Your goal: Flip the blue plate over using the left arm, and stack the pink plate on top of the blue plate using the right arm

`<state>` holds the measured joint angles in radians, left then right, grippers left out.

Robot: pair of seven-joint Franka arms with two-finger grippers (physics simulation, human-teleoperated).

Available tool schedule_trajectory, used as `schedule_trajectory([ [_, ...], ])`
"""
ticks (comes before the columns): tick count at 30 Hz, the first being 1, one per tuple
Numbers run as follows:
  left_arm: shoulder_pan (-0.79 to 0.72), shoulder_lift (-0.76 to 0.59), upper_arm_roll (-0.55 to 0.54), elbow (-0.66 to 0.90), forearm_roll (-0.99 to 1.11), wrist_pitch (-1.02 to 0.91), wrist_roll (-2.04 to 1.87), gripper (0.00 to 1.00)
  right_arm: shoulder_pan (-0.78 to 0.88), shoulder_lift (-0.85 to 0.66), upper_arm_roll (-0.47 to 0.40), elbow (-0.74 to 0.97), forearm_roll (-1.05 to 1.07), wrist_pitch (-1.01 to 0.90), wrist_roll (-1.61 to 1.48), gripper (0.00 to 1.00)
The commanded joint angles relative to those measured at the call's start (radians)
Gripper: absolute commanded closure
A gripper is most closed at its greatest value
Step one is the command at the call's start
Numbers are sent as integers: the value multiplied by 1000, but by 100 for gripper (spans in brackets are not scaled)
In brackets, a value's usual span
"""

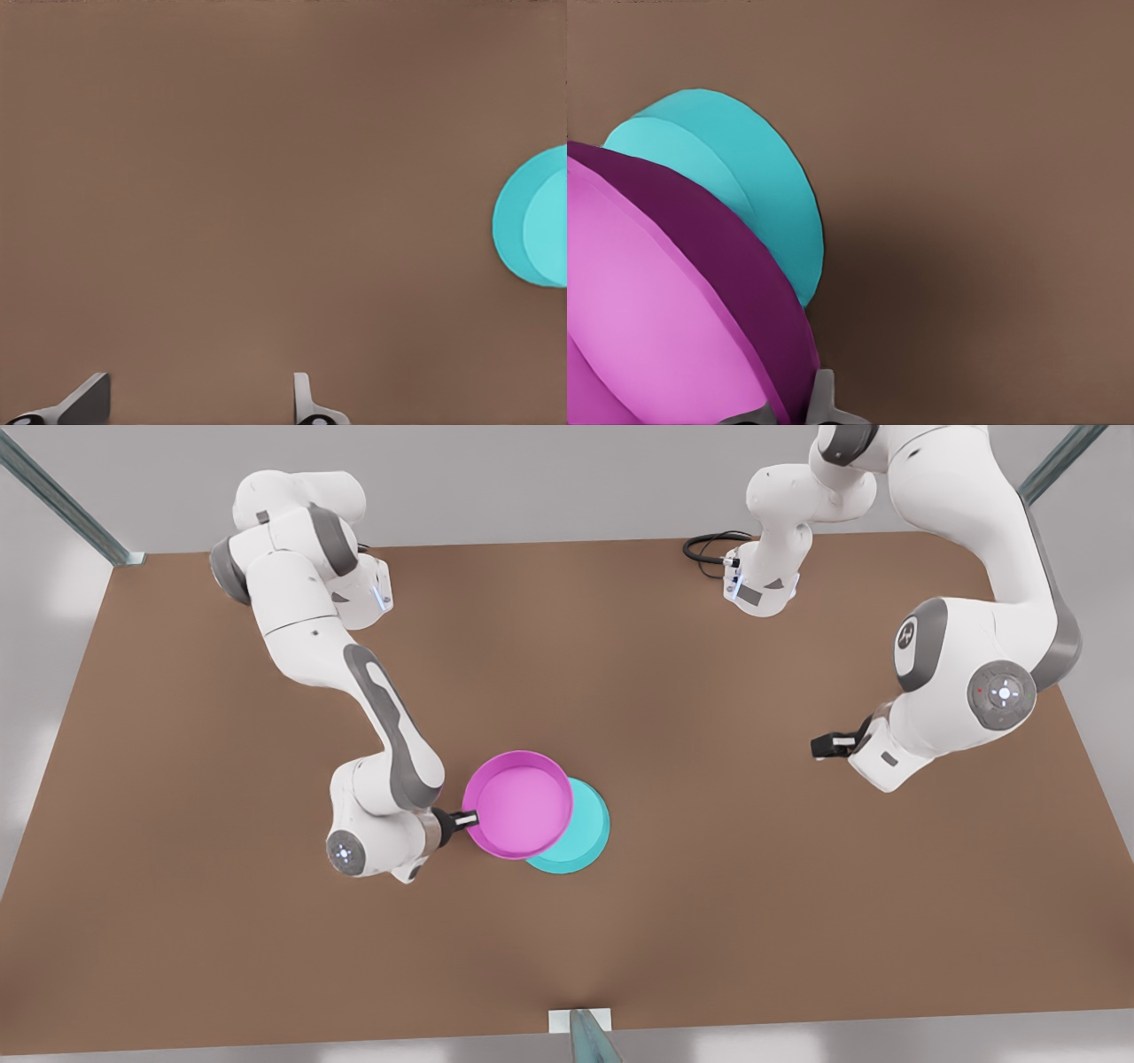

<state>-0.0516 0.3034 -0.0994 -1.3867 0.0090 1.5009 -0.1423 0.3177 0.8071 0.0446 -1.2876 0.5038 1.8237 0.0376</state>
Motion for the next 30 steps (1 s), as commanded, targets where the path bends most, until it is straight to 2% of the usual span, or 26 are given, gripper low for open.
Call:
schedule_trajectory([
  [1, 1, 0, 1, 5, -4, 32, 29, 0, 29, 12, 0, 14, 2, 97, 504, 79],
  [5, -1, 2, 1, 15, -6, 33, 29, 0, 64, 41, -2, 24, -2, 141, 528, 79],
  [6, -1, 5, 1, 15, -6, 35, 29, 0, 66, 41, -2, 24, -2, 141, 528, 65],
  [7, -1, 11, 1, 15, -7, 36, 29, 0, 73, 46, -2, 24, -5, 149, 527, 0],
  [12, -2, 22, -8, 15, -9, 50, 4, 0, 77, 34, -3, 34, -7, 134, 525, 0],
  [14, -4, 23, -8, 15, -9, 50, -5, 0, 29, 0, -9, 50, -27, 99, 510, 0],
  [18, -4, 23, -10, 15, -7, 52, -6, 0, -57, -109, -9, 51, -192, -125, 509, 0],
  [19, -4, 23, -10, 15, -7, 52, -6, 0, -65, -147, -25, 56, -324, -220, 507, 0],
  [20, -4, 23, -10, 15, -7, 52, -6, 0, -78, -175, -32, 114, -443, -326, 464, 0],
  [21, -4, 23, -10, 15, -7, 52, -6, 0, -120, -247, -40, 191, -504, -530, 256, 0],
  [22, -4, 23, -10, 15, -7, 52, -8, 0, -198, -319, -28, 251, -566, -592, 17, 0],
  [23, -4, 23, -10, 15, -6, 52, -8, 0, -204, -362, -31, 249, -652, -592, -117, 0],
  [24, -4, 23, -10, 15, -6, 50, -10, 0, -204, -453, -31, 197, -715, -589, -137, 0],
  [26, -10, 23, -10, 17, -4, 52, -23, 0, -206, -575, -31, 65, -708, -575, -140, 0],
  [28, -14, 23, -10, 17, -4, 50, -23, 0, -210, -703, -31, -102, -709, -475, -136, 0],
  [30, -14, 23, -10, 17, -3, 52, -23, 0, -215, -710, -31, -108, -706, -477, -131, 0],
])
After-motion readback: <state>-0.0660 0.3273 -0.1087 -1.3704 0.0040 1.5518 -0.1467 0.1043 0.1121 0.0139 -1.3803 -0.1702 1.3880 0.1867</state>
